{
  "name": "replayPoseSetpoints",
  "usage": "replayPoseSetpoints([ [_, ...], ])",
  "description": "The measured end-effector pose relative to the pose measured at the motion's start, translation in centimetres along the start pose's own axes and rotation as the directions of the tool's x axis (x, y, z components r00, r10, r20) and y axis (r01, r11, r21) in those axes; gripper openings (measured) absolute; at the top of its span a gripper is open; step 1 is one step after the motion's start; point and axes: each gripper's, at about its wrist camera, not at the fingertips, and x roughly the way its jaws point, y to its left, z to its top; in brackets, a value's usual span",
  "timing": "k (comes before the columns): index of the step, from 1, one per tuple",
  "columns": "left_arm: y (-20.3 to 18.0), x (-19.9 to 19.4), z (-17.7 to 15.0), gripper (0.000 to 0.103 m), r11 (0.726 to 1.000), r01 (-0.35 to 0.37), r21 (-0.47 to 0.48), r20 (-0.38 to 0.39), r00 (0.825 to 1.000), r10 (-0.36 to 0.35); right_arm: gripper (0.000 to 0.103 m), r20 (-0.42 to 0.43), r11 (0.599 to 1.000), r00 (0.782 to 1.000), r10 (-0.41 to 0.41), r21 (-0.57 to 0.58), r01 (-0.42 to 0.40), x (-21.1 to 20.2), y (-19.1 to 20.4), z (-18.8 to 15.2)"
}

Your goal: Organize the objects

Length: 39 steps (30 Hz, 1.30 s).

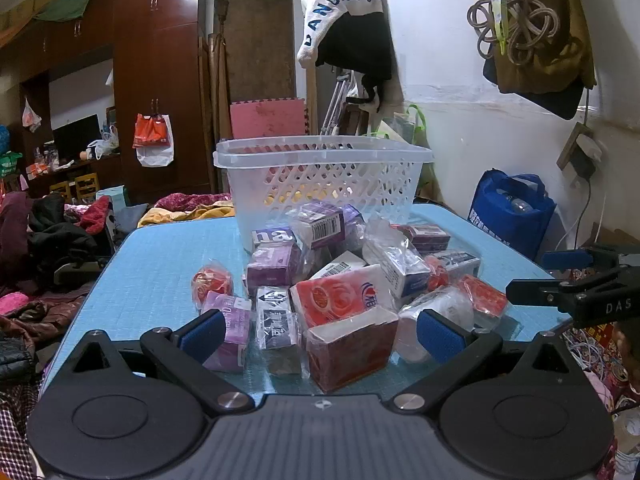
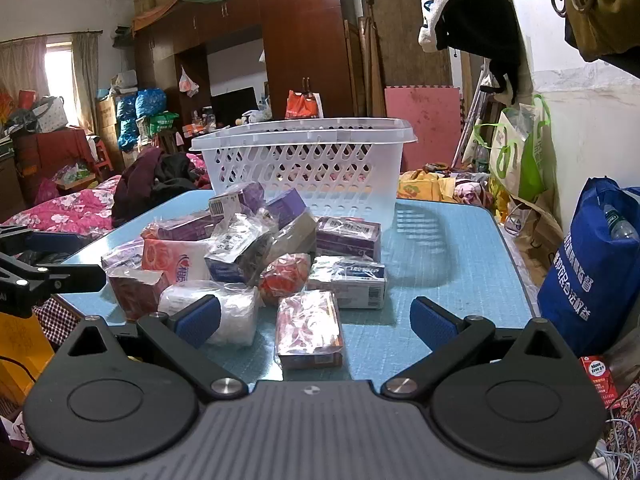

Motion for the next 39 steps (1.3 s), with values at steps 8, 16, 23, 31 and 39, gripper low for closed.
replayPoseSetpoints([
  [8,-0.05,0.02,0.00,0.103,1.000,0.002,0.000,0.000,1.000,-0.002,0.103,0.000,1.000,1.000,0.000,0.000,0.000,-0.01,0.01,0.00],
  [16,-0.16,0.03,-0.01,0.103,1.000,0.003,0.002,0.000,1.000,-0.003,0.103,0.001,1.000,1.000,0.001,0.001,-0.001,0.02,-0.01,-0.01],
  [23,-0.41,0.09,-0.08,0.103,1.000,0.003,0.003,-0.001,1.000,-0.003,0.103,0.001,1.000,1.000,0.000,0.001,0.000,0.03,-0.01,-0.02],
  [31,-0.47,0.07,-0.12,0.103,1.000,0.007,0.005,-0.003,1.000,-0.007,0.103,0.000,1.000,1.000,0.000,0.001,0.000,0.06,-0.01,-0.04],
  [39,-0.32,0.06,-0.17,0.103,1.000,0.009,0.005,-0.004,1.000,-0.009,0.103,-0.001,1.000,1.000,0.004,0.003,-0.004,0.07,0.07,-0.09],
])
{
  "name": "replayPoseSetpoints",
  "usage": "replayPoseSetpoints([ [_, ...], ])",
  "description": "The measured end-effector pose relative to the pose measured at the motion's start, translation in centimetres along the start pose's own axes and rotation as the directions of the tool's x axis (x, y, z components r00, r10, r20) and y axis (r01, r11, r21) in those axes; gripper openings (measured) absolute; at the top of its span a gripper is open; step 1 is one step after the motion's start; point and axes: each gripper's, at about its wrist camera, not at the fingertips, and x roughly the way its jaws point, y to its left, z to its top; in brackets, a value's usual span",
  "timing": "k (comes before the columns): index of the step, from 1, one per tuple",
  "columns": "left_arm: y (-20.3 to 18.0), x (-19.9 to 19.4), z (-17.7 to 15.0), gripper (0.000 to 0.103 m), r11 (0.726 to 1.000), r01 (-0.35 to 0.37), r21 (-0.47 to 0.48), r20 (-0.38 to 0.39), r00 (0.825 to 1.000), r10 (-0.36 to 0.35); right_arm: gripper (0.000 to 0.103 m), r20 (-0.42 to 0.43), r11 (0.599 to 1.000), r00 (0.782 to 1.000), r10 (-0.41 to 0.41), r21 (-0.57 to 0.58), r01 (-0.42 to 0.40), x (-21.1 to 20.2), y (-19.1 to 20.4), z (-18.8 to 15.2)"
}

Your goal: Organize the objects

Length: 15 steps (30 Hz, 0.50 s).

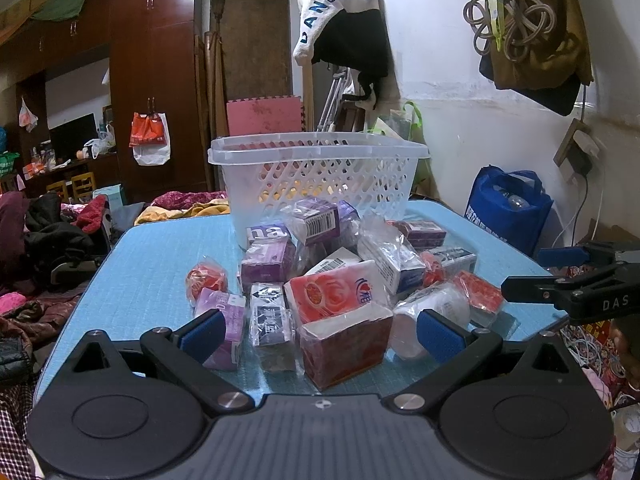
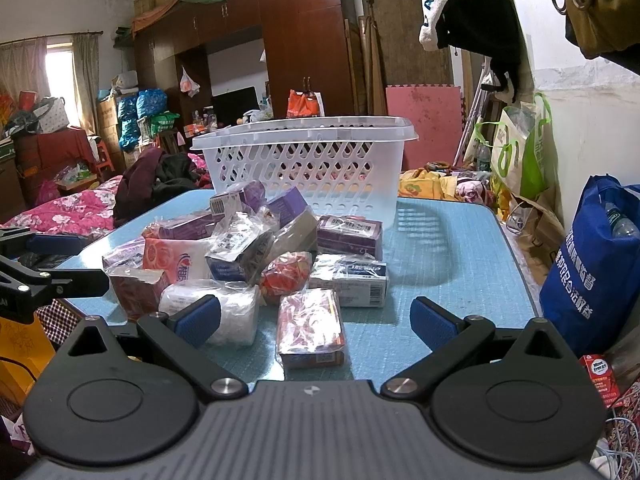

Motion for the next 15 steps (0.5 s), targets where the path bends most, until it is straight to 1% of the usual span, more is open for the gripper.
replayPoseSetpoints([
  [2,0.0,-0.1,0.0,0.103,1.000,0.005,-0.004,0.012,1.000,-0.005,0.103,-0.001,1.000,1.000,0.001,0.000,-0.001,0.0,0.1,0.0],
  [3,0.2,-0.4,0.0,0.103,1.000,0.007,-0.010,0.039,0.999,-0.007,0.103,0.001,1.000,1.000,0.002,-0.001,-0.002,0.0,0.1,0.0],
  [5,0.3,-1.1,0.2,0.103,1.000,-0.019,-0.019,0.119,0.993,0.021,0.103,0.021,1.000,1.000,0.006,-0.008,-0.006,-0.1,0.1,-0.1],
  [7,0.8,-1.7,0.4,0.103,0.999,-0.042,-0.033,0.209,0.977,0.048,0.103,0.062,1.000,0.998,0.013,-0.008,-0.013,-0.4,0.1,0.0],
  [8,1.1,-1.8,0.5,0.103,0.998,-0.045,-0.040,0.241,0.969,0.054,0.103,0.092,1.000,0.996,0.013,-0.002,-0.013,-0.6,0.0,0.0],
  [10,2.0,-1.9,0.7,0.103,0.998,-0.037,-0.059,0.304,0.951,0.054,0.103,0.158,1.000,0.987,-0.015,0.012,0.013,-0.8,-0.1,-0.1],
  [11,2.3,-1.7,0.7,0.103,0.997,-0.050,-0.067,0.316,0.946,0.068,0.103,0.192,0.999,0.981,-0.032,0.014,0.030,-0.9,-0.2,-0.3],
  [12,2.5,-1.3,0.8,0.103,0.995,-0.079,-0.062,0.296,0.950,0.094,0.103,0.217,0.999,0.975,-0.051,0.015,0.049,-0.9,-0.2,-0.4],
  [13,2.7,-0.8,0.9,0.103,0.993,-0.109,-0.049,0.257,0.959,0.119,0.103,0.218,0.998,0.974,-0.065,0.009,0.065,-0.7,-0.3,-0.4],
  [15,3.4,-0.4,0.8,0.103,0.992,-0.116,-0.055,0.226,0.966,0.126,0.103,0.187,0.996,0.979,-0.081,-0.007,0.084,-0.4,-0.5,-0.3],
])
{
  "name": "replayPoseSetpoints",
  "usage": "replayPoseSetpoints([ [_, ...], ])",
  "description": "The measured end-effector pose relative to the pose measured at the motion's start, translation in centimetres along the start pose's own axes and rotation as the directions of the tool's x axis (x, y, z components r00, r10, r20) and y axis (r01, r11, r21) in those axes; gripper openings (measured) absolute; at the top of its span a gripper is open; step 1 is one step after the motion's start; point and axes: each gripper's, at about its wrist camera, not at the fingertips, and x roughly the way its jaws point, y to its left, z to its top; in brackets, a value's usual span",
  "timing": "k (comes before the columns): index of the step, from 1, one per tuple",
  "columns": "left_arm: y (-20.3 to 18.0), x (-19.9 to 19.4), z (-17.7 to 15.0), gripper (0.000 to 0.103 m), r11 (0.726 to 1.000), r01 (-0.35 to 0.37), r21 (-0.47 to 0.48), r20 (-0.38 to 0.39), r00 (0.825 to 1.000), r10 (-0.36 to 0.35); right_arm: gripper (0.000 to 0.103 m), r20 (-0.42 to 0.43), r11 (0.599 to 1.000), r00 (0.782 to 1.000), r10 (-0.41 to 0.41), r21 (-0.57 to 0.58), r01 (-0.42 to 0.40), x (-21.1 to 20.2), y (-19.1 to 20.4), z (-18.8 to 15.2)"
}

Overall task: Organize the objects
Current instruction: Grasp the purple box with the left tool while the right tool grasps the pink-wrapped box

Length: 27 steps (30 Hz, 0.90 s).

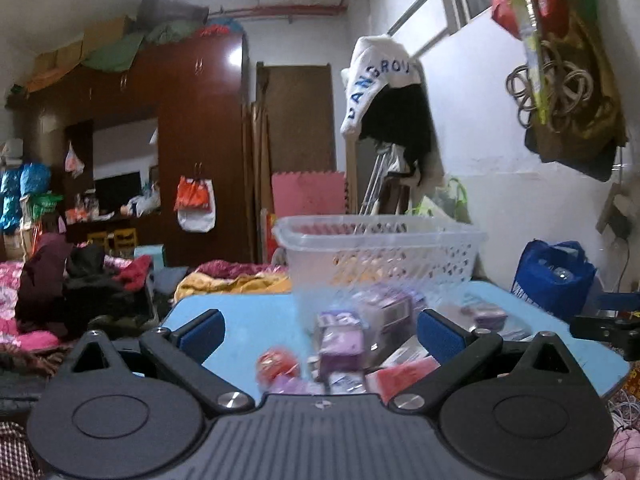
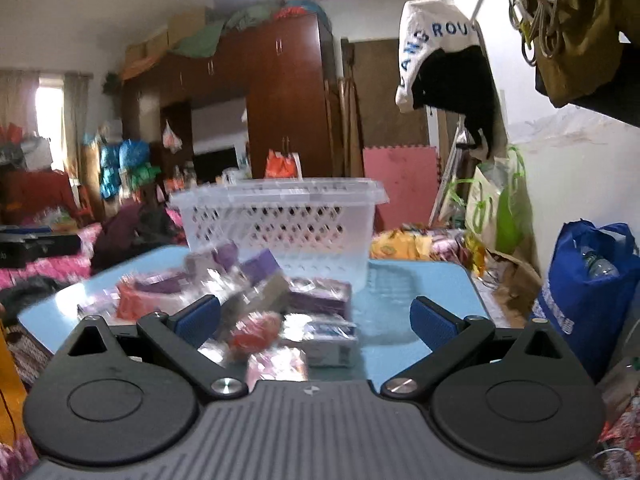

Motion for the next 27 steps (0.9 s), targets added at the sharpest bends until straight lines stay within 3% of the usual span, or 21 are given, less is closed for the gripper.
replayPoseSetpoints([
  [4,1.8,-0.3,-0.1,0.103,0.999,0.034,-0.020,-0.019,0.999,-0.034,0.103,-0.072,0.999,0.997,0.007,-0.046,-0.010,0.2,0.1,-0.3],
  [9,3.3,0.4,-1.3,0.103,0.999,-0.012,0.030,-0.079,0.997,0.014,0.103,-0.071,0.990,0.997,-0.013,-0.137,0.003,0.3,1.1,-1.3],
  [13,4.7,0.9,-2.9,0.100,1.000,0.014,0.021,-0.122,0.993,-0.011,0.099,-0.099,0.992,0.994,0.049,-0.115,-0.060,0.7,0.8,-2.0],
  [15,5.2,1.2,-3.4,0.100,1.000,0.018,0.019,-0.138,0.990,-0.015,0.096,-0.113,0.990,0.992,0.058,-0.123,-0.071,1.1,0.9,-2.2],
  [21,5.5,2.2,-4.5,0.095,0.998,0.057,-0.006,-0.157,0.986,-0.057,0.068,-0.163,0.987,0.982,0.094,-0.112,-0.113,2.2,0.8,-3.3],
  [27,3.7,4.1,-5.1,0.089,0.999,0.040,0.010,-0.178,0.983,-0.037,0.062,-0.154,0.986,0.980,0.126,-0.085,-0.140,2.1,0.3,-3.6],
])
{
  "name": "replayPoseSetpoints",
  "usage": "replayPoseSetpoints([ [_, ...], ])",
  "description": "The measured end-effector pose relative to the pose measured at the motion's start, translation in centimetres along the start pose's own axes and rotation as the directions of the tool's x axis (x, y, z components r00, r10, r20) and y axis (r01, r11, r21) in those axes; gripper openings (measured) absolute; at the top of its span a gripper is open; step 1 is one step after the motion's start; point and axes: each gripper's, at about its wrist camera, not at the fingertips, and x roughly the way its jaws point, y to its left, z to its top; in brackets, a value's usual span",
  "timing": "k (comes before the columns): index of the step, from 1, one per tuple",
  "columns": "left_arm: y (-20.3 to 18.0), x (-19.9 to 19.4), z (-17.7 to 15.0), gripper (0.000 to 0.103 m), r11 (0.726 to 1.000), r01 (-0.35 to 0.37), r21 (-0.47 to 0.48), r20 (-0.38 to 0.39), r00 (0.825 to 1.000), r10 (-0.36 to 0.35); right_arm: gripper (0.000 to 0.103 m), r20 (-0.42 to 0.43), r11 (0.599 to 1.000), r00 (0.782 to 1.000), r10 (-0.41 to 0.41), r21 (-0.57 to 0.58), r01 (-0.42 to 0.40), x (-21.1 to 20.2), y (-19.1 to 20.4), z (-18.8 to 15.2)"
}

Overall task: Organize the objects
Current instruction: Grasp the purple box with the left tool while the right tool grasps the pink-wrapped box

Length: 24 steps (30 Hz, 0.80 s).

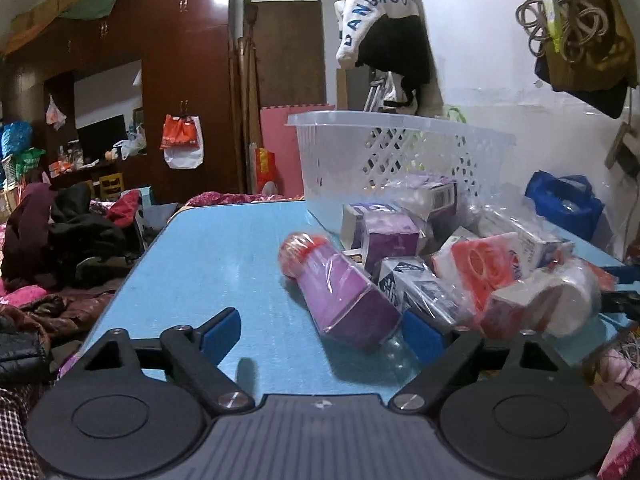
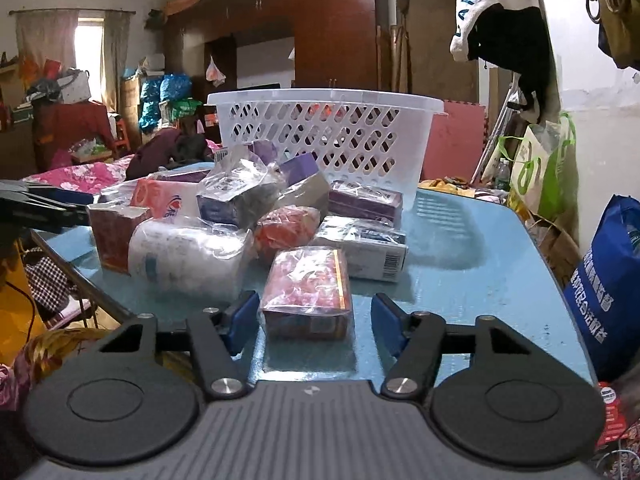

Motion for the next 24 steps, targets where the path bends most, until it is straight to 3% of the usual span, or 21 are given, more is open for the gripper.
replayPoseSetpoints([
  [2,-0.4,0.5,0.1,0.087,1.000,-0.005,-0.001,0.011,1.000,0.005,0.057,0.003,1.000,1.000,0.005,0.008,-0.005,0.0,-0.1,-0.1],
  [4,-0.6,0.7,0.0,0.075,1.000,-0.004,-0.004,0.019,1.000,0.004,0.049,0.005,1.000,1.000,0.009,0.008,-0.009,-0.2,-0.1,-0.1],
  [7,-0.8,0.9,-0.2,0.067,1.000,-0.006,0.002,0.013,1.000,0.006,0.049,0.008,1.000,1.000,0.002,0.006,-0.002,-0.2,0.0,0.0],
  [11,-0.6,1.3,-0.2,0.068,0.999,-0.017,-0.037,0.018,1.000,0.017,0.049,0.014,1.000,1.000,0.010,0.020,-0.010,-0.4,-0.5,0.0],
  [16,-0.6,1.7,0.1,0.079,0.996,-0.016,-0.086,0.020,1.000,0.017,0.049,0.010,1.000,1.000,0.018,0.023,-0.018,-0.2,-0.5,0.0],
  [21,0.2,1.6,0.2,0.080,0.984,-0.040,-0.175,0.016,0.999,0.044,0.049,0.012,0.999,1.000,0.021,0.026,-0.021,-0.1,-0.6,0.0],
  [23,0.3,1.6,0.2,0.071,0.981,-0.059,-0.185,0.015,0.998,0.063,0.049,0.014,0.999,1.000,0.021,0.028,-0.022,-0.1,-0.5,0.0],
  [24,0.4,1.5,0.1,0.060,0.980,-0.067,-0.188,0.015,0.997,0.071,0.049,0.015,0.999,1.000,0.022,0.029,-0.023,-0.1,-0.5,-0.1],
])
